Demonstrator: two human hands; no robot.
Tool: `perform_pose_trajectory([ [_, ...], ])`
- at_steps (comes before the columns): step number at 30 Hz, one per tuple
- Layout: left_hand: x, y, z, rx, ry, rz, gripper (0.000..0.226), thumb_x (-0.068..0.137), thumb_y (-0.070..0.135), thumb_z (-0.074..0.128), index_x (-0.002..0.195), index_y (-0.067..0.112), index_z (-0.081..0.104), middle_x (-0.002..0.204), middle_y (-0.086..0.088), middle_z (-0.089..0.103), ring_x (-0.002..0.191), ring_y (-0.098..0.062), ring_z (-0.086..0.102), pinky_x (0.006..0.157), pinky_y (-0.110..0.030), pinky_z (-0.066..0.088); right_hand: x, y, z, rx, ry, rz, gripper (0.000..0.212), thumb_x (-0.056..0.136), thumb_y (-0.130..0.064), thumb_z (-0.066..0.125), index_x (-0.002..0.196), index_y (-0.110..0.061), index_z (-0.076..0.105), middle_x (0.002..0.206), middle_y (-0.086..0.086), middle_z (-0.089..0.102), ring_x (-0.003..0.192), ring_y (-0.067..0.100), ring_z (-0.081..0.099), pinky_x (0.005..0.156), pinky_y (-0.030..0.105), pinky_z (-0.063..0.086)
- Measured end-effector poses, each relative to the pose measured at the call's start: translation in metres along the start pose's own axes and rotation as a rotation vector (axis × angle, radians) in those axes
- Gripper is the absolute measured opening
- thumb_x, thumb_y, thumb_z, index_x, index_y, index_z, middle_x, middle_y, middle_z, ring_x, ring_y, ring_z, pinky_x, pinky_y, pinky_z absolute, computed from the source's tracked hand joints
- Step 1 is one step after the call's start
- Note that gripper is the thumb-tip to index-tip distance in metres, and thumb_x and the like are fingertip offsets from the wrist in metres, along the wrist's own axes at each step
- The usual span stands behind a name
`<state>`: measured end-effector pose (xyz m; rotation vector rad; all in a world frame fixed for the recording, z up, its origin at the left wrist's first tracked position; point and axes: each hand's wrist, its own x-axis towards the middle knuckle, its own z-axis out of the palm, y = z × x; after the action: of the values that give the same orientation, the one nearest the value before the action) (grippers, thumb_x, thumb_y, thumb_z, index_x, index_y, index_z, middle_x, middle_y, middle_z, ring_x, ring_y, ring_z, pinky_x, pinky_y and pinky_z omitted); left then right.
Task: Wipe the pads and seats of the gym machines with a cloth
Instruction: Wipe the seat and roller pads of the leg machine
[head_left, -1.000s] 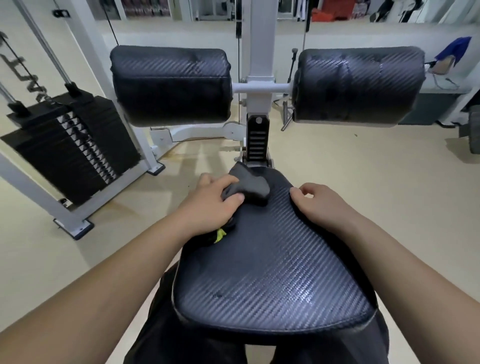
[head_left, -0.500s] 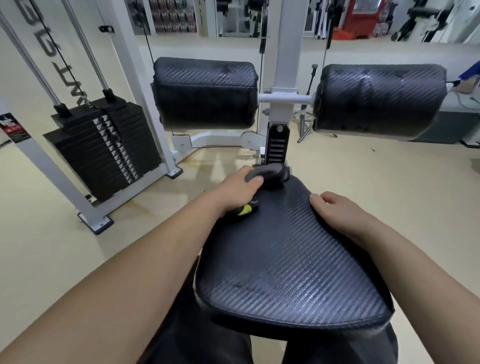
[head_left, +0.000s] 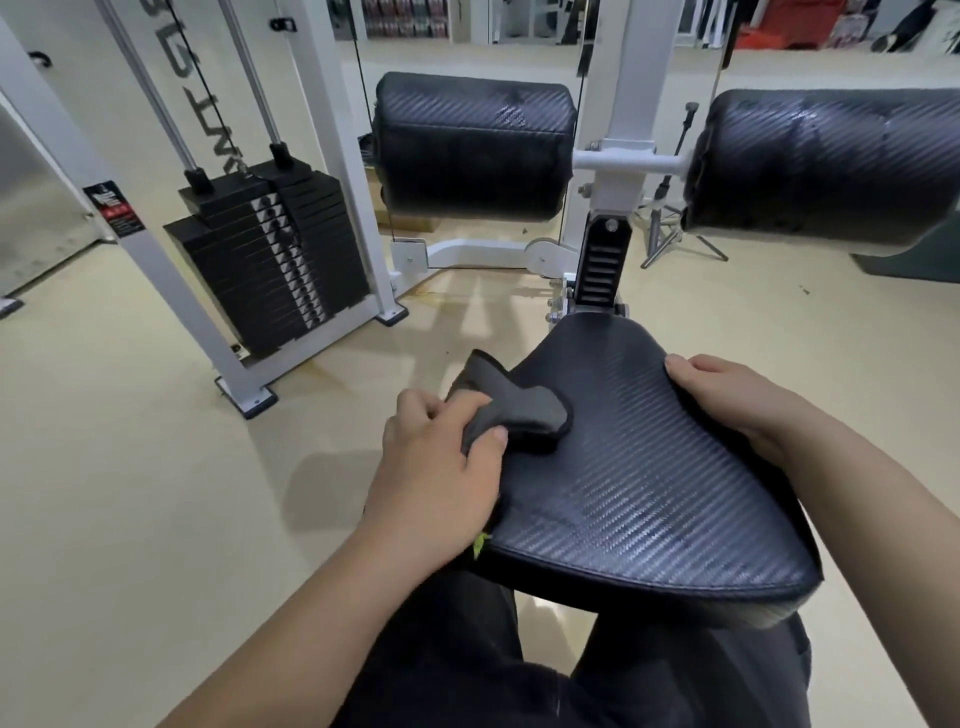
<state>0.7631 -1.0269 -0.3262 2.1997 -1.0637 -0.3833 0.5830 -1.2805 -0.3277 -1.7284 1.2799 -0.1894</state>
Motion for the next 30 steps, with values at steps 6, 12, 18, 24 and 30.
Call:
perform_pose_trajectory([
  [6, -0.065, 0.017, 0.014, 0.357, 0.193, 0.585, 0.029, 0.081, 0.036, 0.063, 0.109, 0.033, 0.066, 0.107, -0.003, 0.058, 0.088, -0.031, 0.055, 0.068, -0.044, 0.045, -0.006, -0.006, 0.001, 0.041, -0.022, -0.006, 0.041, 0.104, -0.054, 0.051, 0.112, -0.019, 0.072, 0.113, -0.001, 0.073, 0.102, 0.021, 0.070, 0.097, 0.040, 0.055],
  [12, -0.048, 0.053, 0.034, 0.438, -0.056, 1.202, 0.045, 0.085, 0.017, 0.062, 0.126, 0.035, 0.066, 0.114, -0.007, 0.064, 0.088, -0.028, 0.057, 0.067, -0.043, 0.043, -0.021, 0.005, -0.011, 0.207, -0.067, 0.005, 0.029, 0.105, -0.042, 0.057, 0.105, -0.021, 0.078, 0.103, -0.003, 0.080, 0.090, 0.014, 0.074, 0.072, 0.026, 0.056],
  [18, -0.007, 0.113, 0.059, 0.436, -0.409, 1.265, 0.041, 0.089, 0.041, 0.057, 0.129, 0.050, 0.060, 0.124, 0.004, 0.046, 0.100, -0.021, 0.044, 0.080, -0.037, 0.039, -0.028, 0.043, -0.021, 0.525, -0.156, 0.098, 0.039, 0.105, -0.044, 0.048, 0.119, -0.023, 0.078, 0.113, 0.009, 0.079, 0.102, 0.027, 0.075, 0.092, 0.041, 0.056],
  [24, 0.123, 0.107, 0.078, 0.490, -0.326, 0.610, 0.039, 0.101, 0.056, 0.043, 0.140, 0.055, 0.049, 0.117, 0.006, 0.040, 0.117, -0.021, 0.040, 0.104, -0.043, 0.041, -0.034, 0.067, -0.036, 0.631, -0.076, 0.141, 0.049, 0.106, -0.051, 0.045, 0.110, -0.013, 0.075, 0.097, 0.008, 0.074, 0.083, 0.023, 0.066, 0.072, 0.037, 0.052],
  [30, 0.198, 0.140, 0.122, 0.681, -0.309, 0.535, 0.041, 0.101, 0.050, 0.036, 0.136, 0.040, 0.056, 0.135, -0.006, 0.050, 0.127, -0.031, 0.042, 0.102, -0.049, 0.037, -0.030, 0.046, -0.028, 0.358, 0.116, 0.120, 0.040, 0.103, -0.047, 0.048, 0.105, -0.018, 0.076, 0.079, -0.001, 0.070, 0.072, 0.019, 0.062, 0.067, 0.033, 0.049],
])
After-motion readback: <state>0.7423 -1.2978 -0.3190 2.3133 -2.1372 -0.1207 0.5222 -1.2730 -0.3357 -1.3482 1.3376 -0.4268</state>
